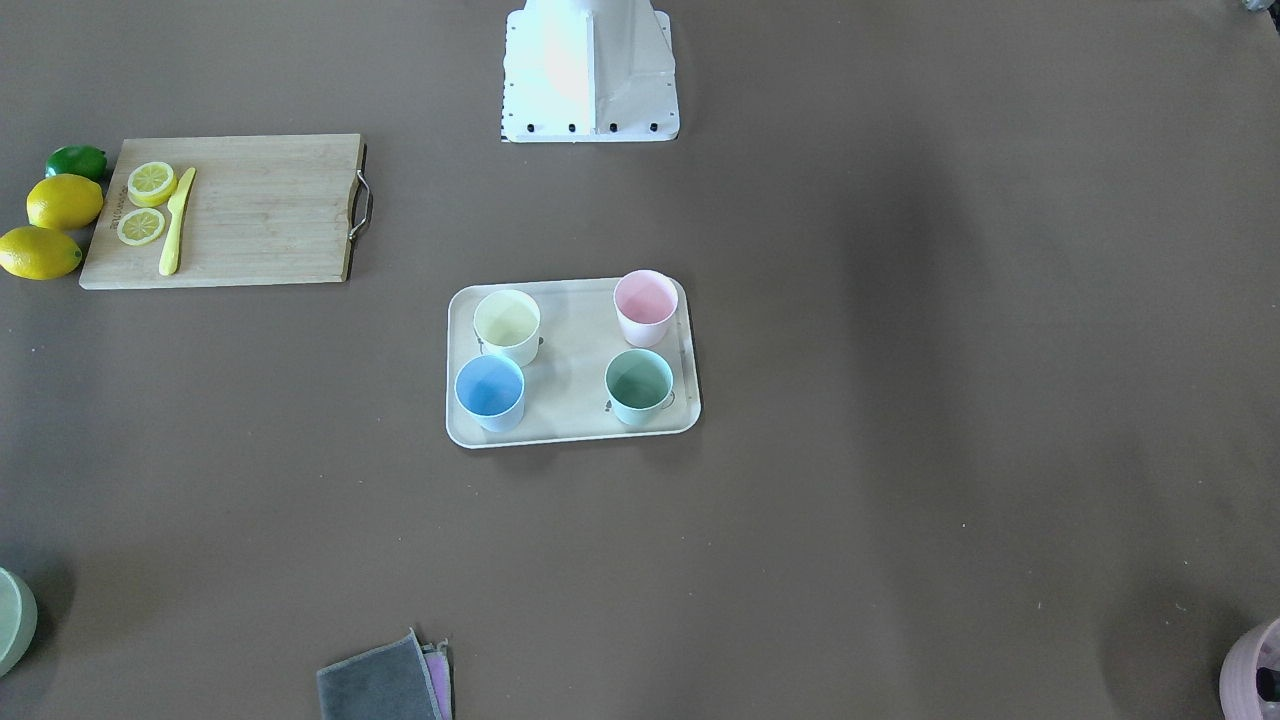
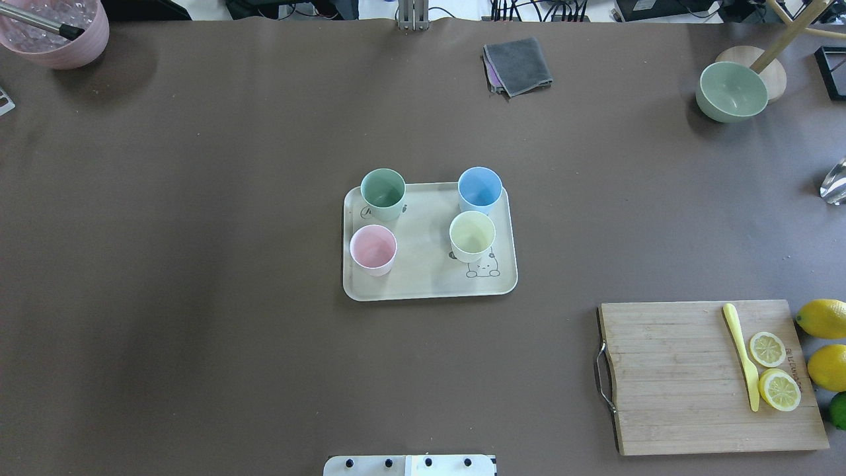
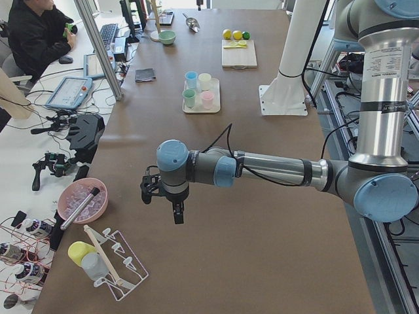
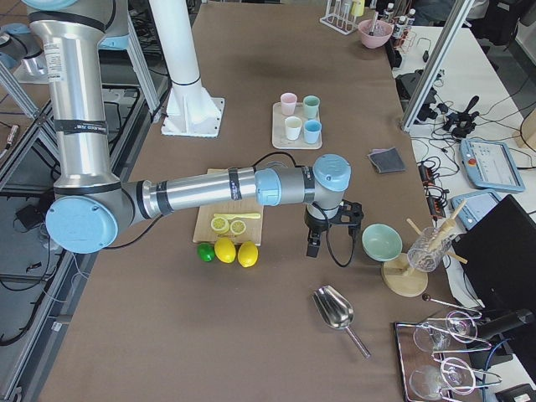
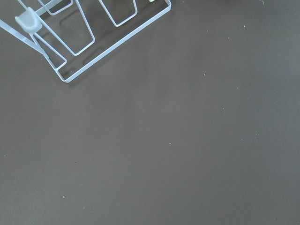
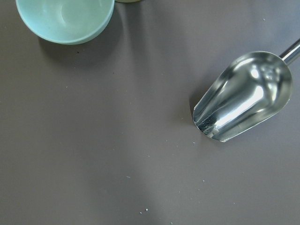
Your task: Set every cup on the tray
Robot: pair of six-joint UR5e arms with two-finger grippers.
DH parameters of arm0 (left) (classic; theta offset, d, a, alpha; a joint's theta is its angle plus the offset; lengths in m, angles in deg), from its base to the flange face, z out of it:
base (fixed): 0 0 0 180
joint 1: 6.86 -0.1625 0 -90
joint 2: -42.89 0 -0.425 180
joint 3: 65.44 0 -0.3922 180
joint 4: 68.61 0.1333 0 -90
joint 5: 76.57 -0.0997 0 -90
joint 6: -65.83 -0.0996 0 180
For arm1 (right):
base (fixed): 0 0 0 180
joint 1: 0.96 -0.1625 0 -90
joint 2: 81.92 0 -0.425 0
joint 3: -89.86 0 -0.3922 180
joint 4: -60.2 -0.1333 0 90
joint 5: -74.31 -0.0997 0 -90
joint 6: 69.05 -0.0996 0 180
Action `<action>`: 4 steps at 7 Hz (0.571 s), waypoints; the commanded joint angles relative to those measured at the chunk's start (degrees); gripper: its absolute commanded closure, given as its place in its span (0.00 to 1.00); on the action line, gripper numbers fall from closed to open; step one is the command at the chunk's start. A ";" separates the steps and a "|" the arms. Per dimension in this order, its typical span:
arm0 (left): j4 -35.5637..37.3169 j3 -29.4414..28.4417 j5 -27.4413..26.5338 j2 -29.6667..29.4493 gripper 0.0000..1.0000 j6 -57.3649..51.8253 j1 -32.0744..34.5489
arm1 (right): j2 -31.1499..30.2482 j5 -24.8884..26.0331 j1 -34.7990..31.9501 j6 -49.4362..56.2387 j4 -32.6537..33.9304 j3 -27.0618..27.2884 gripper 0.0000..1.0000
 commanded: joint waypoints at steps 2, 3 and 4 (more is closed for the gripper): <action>-0.09 -0.80 0.08 -0.12 0.02 -0.25 -0.08 | -0.58 0.03 0.00 0.33 0.00 -0.08 0.00; -0.09 -0.80 0.08 -0.12 0.02 -0.25 -0.08 | -0.67 0.12 0.00 0.42 0.00 0.01 0.00; -0.09 -0.71 0.08 -0.12 0.02 -0.33 0.01 | -0.76 0.29 0.00 0.60 0.00 -0.08 0.00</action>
